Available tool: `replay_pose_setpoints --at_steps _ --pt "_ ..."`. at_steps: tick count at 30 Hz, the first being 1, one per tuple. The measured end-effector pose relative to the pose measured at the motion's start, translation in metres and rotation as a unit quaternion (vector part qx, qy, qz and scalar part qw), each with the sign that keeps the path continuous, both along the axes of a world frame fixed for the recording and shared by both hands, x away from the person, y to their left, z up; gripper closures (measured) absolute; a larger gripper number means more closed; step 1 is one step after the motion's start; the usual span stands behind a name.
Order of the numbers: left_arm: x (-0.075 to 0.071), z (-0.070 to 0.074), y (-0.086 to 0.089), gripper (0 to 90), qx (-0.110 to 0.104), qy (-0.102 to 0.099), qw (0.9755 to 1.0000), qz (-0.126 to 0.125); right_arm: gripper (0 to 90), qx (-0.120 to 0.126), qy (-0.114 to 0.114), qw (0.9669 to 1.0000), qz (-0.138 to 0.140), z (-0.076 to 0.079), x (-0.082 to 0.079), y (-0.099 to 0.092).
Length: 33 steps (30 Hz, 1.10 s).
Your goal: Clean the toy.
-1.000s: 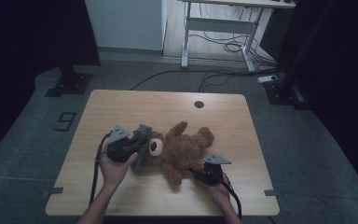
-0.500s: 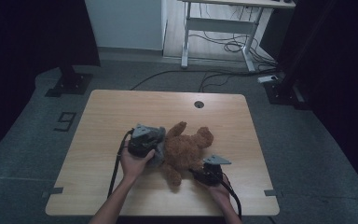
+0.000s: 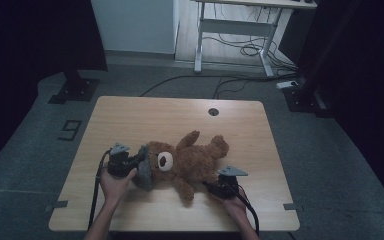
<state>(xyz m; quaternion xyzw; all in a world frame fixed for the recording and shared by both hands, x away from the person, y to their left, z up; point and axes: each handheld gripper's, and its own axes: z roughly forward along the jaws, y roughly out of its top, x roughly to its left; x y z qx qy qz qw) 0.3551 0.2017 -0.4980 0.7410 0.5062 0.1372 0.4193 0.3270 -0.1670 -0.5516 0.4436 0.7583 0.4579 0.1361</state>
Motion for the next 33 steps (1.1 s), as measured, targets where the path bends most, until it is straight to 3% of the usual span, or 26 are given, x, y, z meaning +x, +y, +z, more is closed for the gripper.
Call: replay_pose_setpoints --at_steps 1,3,5,8,11,15,20,23,29,33 --pt "-0.001 -0.007 -0.001 84.4 0.014 0.014 0.9998 -0.006 60.3 0.0 0.001 1.0 -0.001 0.0 0.0 0.0" --pt "-0.002 -0.017 0.001 84.4 0.001 0.024 0.9997 -0.007 60.3 0.001 0.002 1.0 -0.002 0.0 0.0 0.0" --pt "-0.001 -0.02 0.001 84.4 -0.004 0.026 0.9997 -0.003 60.2 0.001 0.002 1.0 -0.001 0.0 0.0 0.001" --pt "0.007 -0.021 -0.003 84.3 0.005 0.031 0.9995 -0.006 59.8 0.001 0.003 1.0 -0.003 0.0 0.001 0.002" --pt "0.012 -0.019 -0.002 84.0 0.0 0.026 0.9996 -0.007 59.0 0.0 0.002 1.0 -0.006 0.0 0.002 0.002" --pt "0.009 -0.006 0.01 83.0 -0.015 0.004 0.9999 0.001 56.6 0.003 0.003 1.0 -0.008 0.0 0.003 0.001" --pt "-0.007 0.015 0.032 82.9 -0.015 -0.027 0.9994 0.015 50.9 0.004 0.0 0.9999 -0.011 0.001 0.003 0.0" --pt "-0.021 0.023 0.049 83.3 -0.006 -0.035 0.9991 0.022 46.0 0.007 0.0 0.9999 -0.013 0.002 0.003 -0.002" --pt "-0.048 0.023 0.075 83.3 0.007 -0.046 0.9982 0.039 31.4 0.028 -0.005 0.9992 -0.028 0.004 0.002 -0.008" --pt "-0.056 0.015 0.084 83.0 0.027 -0.038 0.9977 0.049 30.2 0.042 -0.007 0.9987 -0.029 0.007 0.001 -0.014"
